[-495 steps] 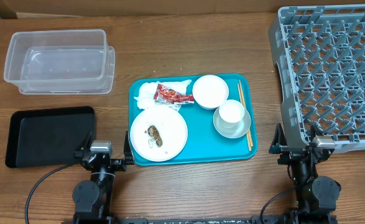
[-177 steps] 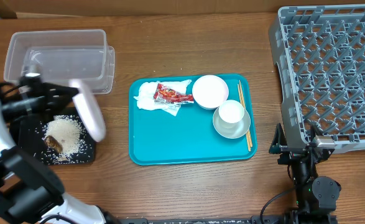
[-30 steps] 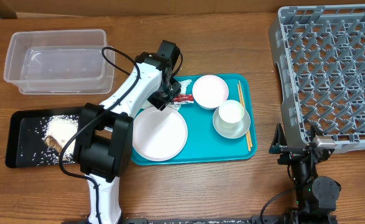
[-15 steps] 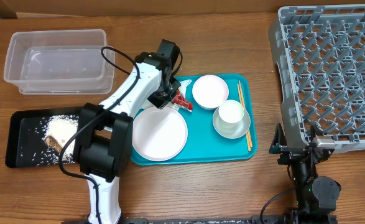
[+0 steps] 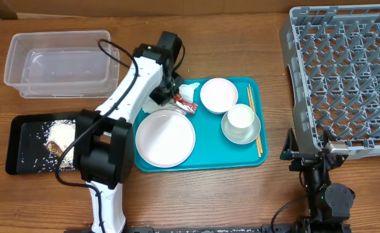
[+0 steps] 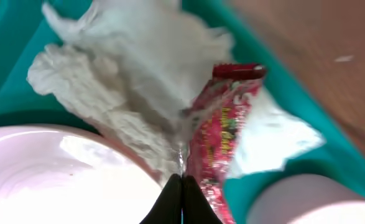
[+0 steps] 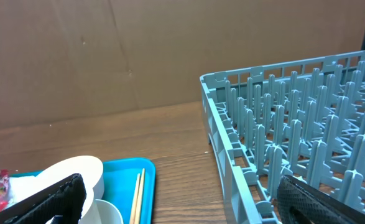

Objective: Sort waste into correct bins and load items into the dishwasher
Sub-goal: 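Carry the red wrapper to the clear bin and release it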

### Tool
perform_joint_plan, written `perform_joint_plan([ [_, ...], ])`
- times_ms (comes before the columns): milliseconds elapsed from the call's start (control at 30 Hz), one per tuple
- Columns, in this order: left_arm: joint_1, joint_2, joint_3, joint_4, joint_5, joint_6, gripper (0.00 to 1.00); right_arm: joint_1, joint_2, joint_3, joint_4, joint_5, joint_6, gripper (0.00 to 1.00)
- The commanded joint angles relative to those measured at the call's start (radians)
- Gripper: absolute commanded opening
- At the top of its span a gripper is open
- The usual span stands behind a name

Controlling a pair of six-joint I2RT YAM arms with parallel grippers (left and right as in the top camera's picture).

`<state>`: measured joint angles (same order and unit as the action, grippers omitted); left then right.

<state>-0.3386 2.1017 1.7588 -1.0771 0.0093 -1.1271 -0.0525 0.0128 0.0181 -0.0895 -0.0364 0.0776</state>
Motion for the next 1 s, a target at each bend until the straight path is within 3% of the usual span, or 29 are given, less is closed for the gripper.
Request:
perform_joint_plan([
  [0, 0.007, -0.083, 0.064, -0.004, -0.044, 0.048, 0.04, -0.004, -0.01, -0.01, 0.006, 0.009, -0.003, 1.0],
  [300, 0.108, -0.206, 0.078, 0.002, -0.075, 0.058, 0.04, -0.004, -0.01, -0.01, 0.006, 0.009, -0.003, 1.0],
  [933, 0.574, -0.229, 0.079, 0.176, -0.126, 0.058, 0.04, -0.004, -0.01, -0.01, 0.006, 0.009, -0.003, 1.0],
  [967, 0.591, -0.226, 0.079, 0.18, -0.126, 0.058, 0.09, -0.004, -0.01, -0.01, 0.006, 0.009, -0.003, 1.0],
])
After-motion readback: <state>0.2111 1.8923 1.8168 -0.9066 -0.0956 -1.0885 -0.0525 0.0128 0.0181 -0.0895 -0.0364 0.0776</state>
